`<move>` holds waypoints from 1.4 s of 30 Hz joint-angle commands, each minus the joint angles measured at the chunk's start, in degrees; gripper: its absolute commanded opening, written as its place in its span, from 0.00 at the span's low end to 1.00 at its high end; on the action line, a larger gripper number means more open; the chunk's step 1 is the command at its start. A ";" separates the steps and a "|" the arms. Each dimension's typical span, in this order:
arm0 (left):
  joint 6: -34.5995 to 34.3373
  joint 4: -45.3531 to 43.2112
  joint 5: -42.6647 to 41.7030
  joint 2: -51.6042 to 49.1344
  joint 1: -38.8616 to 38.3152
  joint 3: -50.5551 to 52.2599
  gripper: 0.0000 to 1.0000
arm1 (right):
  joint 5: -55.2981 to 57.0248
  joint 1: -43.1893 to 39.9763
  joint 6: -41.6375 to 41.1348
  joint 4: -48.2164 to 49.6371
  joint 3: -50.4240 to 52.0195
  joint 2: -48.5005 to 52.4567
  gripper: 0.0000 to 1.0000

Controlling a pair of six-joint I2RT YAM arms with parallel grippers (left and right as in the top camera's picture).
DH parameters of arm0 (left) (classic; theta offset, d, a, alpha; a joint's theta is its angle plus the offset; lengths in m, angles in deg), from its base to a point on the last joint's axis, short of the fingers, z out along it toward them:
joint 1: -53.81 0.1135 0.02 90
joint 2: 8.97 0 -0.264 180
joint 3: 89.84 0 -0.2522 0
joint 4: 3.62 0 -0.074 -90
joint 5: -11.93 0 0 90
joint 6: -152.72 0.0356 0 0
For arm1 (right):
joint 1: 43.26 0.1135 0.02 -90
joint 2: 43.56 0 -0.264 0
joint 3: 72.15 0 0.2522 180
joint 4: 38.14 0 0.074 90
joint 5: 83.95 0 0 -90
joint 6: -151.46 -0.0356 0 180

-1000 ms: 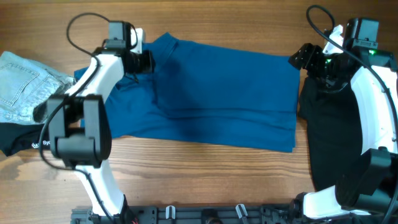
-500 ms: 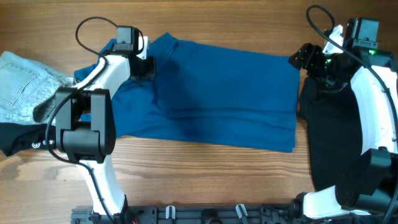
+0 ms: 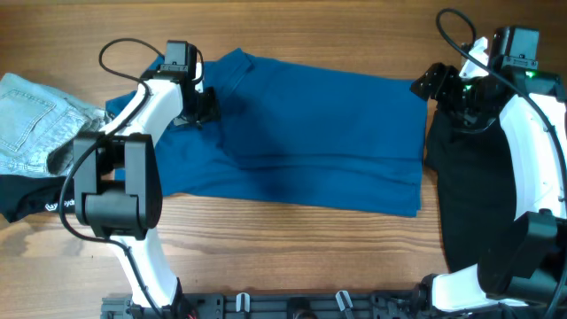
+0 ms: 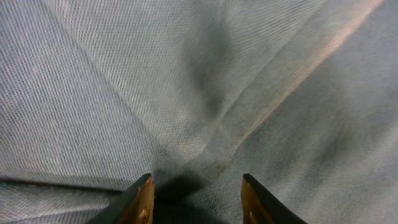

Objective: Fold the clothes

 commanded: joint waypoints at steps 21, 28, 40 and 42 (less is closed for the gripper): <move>-4.87 -5.38 -0.33 5.51 4.68 -0.46 0.04 | 2.80 -0.22 0.37 5.64 -0.48 -0.39 0.75; -8.98 -5.90 -8.96 12.90 12.20 -0.46 0.04 | 5.97 -0.22 0.76 20.98 -0.48 12.76 0.73; -8.98 -4.52 -8.94 12.92 12.15 -0.46 0.04 | 8.09 -0.11 -3.74 34.16 -0.50 30.71 0.73; -8.98 -3.91 -8.94 12.92 12.15 -0.46 0.04 | 3.65 0.00 -3.72 34.12 -0.50 32.06 0.63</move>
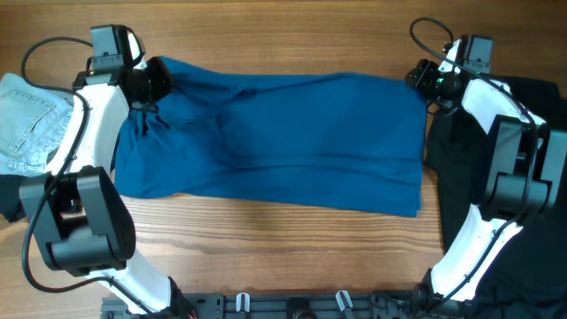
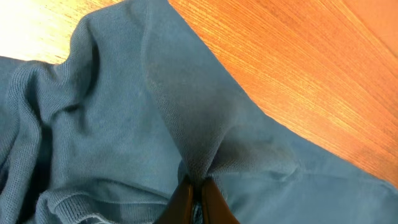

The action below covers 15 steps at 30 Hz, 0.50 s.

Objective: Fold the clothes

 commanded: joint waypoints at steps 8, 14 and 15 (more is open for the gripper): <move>-0.74 1.79 -0.94 3.37 0.24 -0.74 0.04 | -4.20 -0.72 0.00 -8.20 -4.63 -0.90 0.04; -0.79 8.70 -1.29 9.55 4.22 -0.74 0.04 | -3.93 -0.72 1.49 -17.38 -4.66 -12.48 0.04; -0.76 10.36 -2.84 10.03 5.18 -0.74 0.04 | -3.48 -0.72 1.55 -18.18 -4.66 -13.49 0.04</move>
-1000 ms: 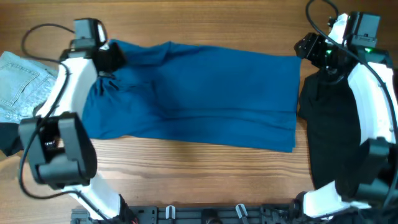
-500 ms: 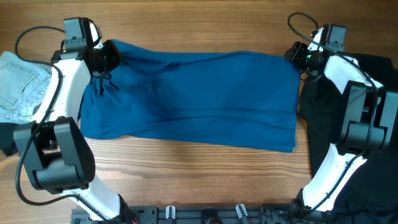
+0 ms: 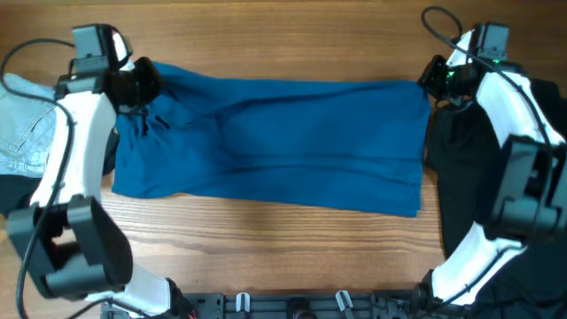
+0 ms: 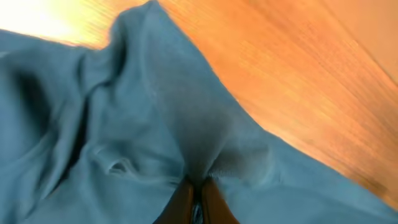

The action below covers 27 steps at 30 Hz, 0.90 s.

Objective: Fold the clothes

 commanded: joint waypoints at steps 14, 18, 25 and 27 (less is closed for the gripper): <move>7.65 30.77 -11.28 3.26 17.38 -0.72 0.04 | 5.79 -0.17 6.80 -32.63 -1.29 -5.29 0.06; 8.98 32.48 -10.93 3.26 18.75 -0.72 0.04 | 7.52 -0.07 6.49 -36.52 -1.05 -5.29 0.05; 10.78 33.81 -9.35 3.26 22.88 -0.72 0.04 | 7.52 0.09 8.02 -39.67 0.66 -5.25 0.13; 10.80 33.90 -7.21 3.26 22.86 -0.70 0.04 | 7.54 0.26 8.41 -40.72 0.66 -5.25 0.14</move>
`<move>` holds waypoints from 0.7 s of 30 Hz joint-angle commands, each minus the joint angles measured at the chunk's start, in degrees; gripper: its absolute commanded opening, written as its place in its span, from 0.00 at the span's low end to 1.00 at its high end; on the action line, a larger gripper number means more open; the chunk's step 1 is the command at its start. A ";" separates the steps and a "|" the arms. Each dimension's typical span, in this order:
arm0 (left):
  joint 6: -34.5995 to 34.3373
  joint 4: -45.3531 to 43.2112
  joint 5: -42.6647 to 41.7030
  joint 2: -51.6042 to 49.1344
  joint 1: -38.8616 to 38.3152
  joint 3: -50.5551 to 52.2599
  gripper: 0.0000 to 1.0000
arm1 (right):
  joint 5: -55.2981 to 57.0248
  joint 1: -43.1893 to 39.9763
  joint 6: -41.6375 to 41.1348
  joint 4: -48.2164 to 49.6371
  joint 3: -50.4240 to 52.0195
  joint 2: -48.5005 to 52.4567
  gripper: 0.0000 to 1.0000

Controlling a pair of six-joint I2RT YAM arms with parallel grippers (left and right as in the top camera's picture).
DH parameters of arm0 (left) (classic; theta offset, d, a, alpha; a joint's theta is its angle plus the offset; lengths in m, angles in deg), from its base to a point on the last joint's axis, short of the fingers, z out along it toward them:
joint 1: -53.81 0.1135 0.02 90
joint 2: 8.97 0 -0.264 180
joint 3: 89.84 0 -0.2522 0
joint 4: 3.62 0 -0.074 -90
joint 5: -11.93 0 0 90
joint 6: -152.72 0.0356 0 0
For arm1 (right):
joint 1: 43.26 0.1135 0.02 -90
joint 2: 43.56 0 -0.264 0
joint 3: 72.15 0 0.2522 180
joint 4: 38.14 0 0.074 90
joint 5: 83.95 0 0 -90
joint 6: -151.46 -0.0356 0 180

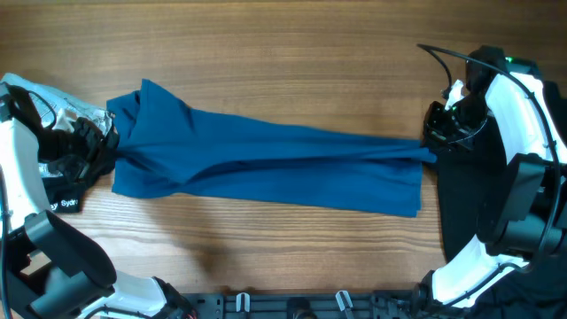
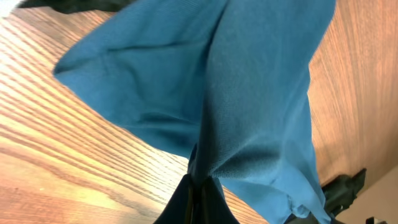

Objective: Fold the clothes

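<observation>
The blue shirt (image 1: pixel 266 164) lies stretched left to right across the wooden table (image 1: pixel 292 44). Its far edge is lifted and drawn toward the front over the lower half. My left gripper (image 1: pixel 99 146) holds the left end, about halfway down the shirt. In the left wrist view this gripper (image 2: pixel 199 193) is shut on a pinched fold of the shirt (image 2: pixel 249 93), which hangs above the wood. My right gripper (image 1: pixel 431 142) is at the right end, where the cloth narrows to a taut point in its grip.
Light denim jeans (image 1: pixel 49 102) and a black garment with white lettering (image 1: pixel 62 197) lie at the left edge, under my left arm. A black garment (image 1: pixel 469 213) covers the table's right side. Bare wood shows behind the shirt and along the front edge.
Both grippers were at the shirt's far corners near the back of the table. Now both are nearer the front, and the far edge has come with them over the shirt's middle.
First my left gripper was open, pressed down on the cloth near the upper left, and the right was at the far right corner. Then the left was shut on the far left corner with the shirt spread flat. Now the far edge is held over the middle.
</observation>
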 commanded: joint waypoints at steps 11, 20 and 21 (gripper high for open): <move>2.64 0.20 3.41 1.62 0.48 -0.46 0.04 | 3.37 0.28 1.33 1.53 5.81 -0.70 0.57; 2.64 -0.20 3.41 1.62 0.48 -0.46 0.05 | -8.17 0.28 6.62 7.58 13.35 -0.85 0.11; 2.64 -0.22 3.41 1.62 0.48 -0.46 0.05 | -8.13 0.28 7.45 5.81 13.07 -1.03 0.05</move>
